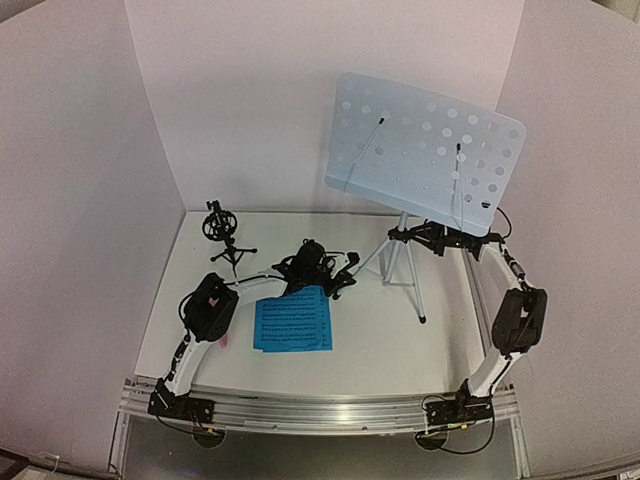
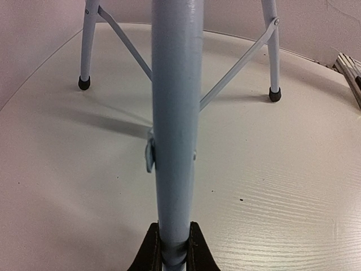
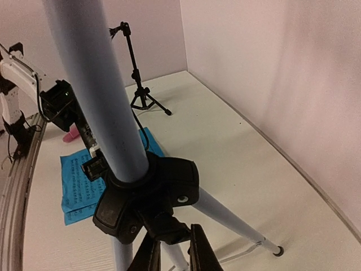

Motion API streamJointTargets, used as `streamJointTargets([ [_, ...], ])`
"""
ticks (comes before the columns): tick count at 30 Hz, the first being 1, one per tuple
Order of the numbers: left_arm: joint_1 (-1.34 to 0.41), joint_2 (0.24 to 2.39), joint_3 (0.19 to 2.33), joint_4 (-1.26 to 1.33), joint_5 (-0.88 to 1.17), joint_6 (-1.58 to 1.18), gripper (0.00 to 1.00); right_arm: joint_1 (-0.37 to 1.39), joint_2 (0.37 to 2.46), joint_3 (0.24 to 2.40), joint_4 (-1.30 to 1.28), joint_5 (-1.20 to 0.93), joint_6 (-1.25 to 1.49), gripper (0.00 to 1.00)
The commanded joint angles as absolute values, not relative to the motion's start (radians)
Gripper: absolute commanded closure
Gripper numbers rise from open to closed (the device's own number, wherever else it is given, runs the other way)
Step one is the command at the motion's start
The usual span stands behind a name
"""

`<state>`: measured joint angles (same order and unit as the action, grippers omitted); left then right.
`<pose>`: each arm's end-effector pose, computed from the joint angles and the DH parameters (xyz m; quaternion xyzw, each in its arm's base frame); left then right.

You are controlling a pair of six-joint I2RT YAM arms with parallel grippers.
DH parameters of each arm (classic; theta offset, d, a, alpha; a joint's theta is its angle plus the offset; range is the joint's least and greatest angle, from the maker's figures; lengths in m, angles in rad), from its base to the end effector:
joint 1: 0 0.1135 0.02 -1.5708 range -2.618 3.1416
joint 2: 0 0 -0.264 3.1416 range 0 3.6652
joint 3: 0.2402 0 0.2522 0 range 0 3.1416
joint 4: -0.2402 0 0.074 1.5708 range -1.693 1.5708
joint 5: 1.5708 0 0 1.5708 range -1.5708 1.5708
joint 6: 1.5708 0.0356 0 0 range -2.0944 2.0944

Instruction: Set up the instrument practice props

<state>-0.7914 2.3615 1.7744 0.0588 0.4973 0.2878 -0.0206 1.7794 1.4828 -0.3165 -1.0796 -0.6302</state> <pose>0.3645 -0.3931 0.1604 0.5370 0.6581 -0.3269 0.4143 0.4013 0.0231 0.3053 -0.4544 0.6552 0.3059 0.5203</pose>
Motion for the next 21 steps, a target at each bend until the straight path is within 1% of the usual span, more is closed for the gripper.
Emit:
streamJointTargets([
  [1,-0.763,2.374,1.795,0.094,0.400,0.286,1.00,-0.020,1.807,1.518,-0.432,-1.236,-0.432,0.84],
  [4,-0.761,2.372,1.790,0.094,0.403,0.286,1.00,-0.022,1.802,1.524,-0.433,-1.258,-0.414,0.81],
  [8,-0.761,2.372,1.787,0.094,0.403,0.285,1.00,-0.022,1.790,1.531,-0.433,-1.287,-0.390,0.79],
  [14,-0.762,2.372,1.790,0.094,0.403,0.286,1.00,-0.031,1.764,1.528,-0.432,-1.264,-0.400,0.67],
  [21,-0.762,2.372,1.788,0.086,0.408,0.287,1.00,-0.032,1.767,1.568,-0.430,-1.180,-0.456,0.65],
])
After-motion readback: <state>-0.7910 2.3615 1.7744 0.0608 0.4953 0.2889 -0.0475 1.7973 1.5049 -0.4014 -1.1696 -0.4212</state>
